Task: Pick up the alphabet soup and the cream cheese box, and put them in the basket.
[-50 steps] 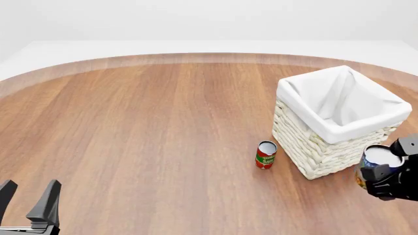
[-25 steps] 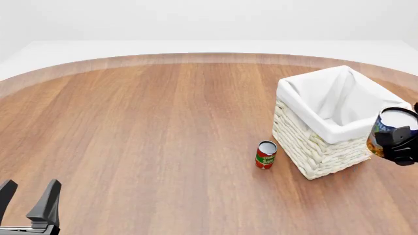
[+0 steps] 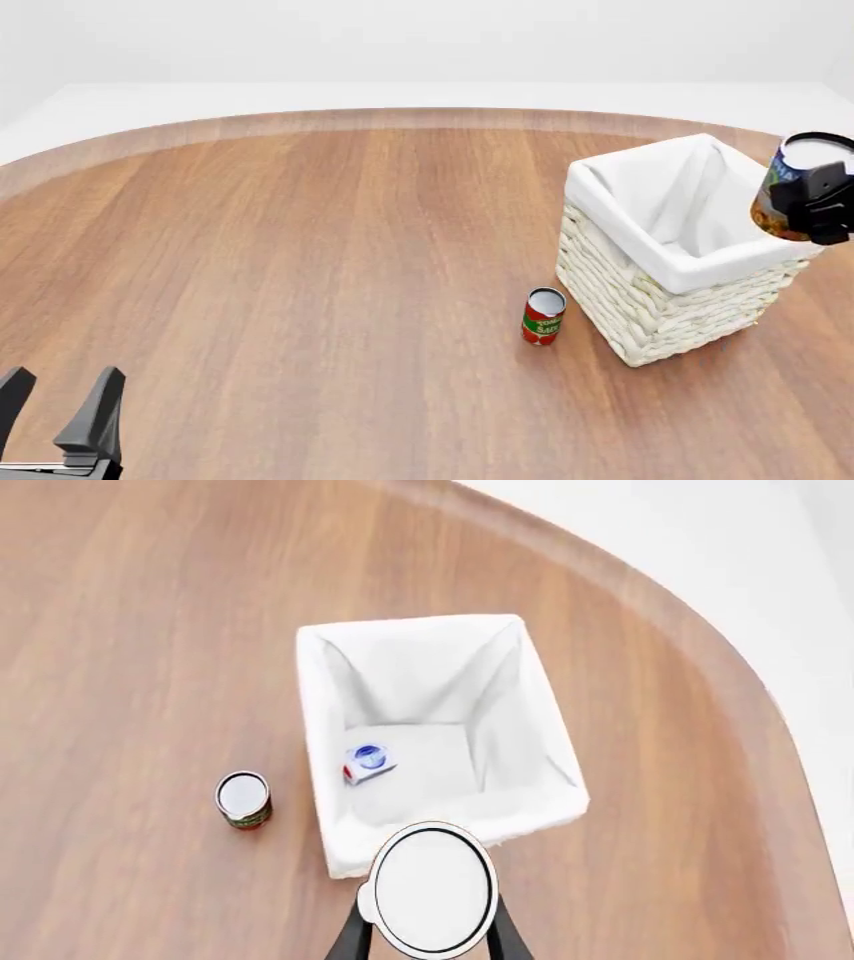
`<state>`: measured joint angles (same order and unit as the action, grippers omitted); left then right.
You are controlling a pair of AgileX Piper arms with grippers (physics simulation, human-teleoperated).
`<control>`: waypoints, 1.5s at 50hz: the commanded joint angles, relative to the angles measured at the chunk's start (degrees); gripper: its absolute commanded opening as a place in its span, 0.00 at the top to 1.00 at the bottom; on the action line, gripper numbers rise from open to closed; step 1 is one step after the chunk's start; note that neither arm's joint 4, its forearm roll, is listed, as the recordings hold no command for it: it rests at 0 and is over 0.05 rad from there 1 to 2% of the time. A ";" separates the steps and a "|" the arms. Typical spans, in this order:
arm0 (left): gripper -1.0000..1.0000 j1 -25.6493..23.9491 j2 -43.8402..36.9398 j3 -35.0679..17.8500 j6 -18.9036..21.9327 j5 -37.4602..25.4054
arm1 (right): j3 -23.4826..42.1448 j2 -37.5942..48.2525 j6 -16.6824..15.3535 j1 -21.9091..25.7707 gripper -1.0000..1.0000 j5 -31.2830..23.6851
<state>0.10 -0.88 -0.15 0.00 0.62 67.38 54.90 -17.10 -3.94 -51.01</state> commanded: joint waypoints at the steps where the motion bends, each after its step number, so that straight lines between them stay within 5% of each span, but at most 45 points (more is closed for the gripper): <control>1: 0.00 0.01 0.17 0.00 0.00 -0.16 | 4.43 4.31 0.82 0.60 1.00 1.65; 75: 0.00 0.03 0.19 0.00 0.01 -0.18 | -1.12 27.01 -3.83 -2.34 1.00 19.05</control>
<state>0.13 -0.72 -0.14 0.01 0.48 66.76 80.46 -21.65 -6.02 -33.67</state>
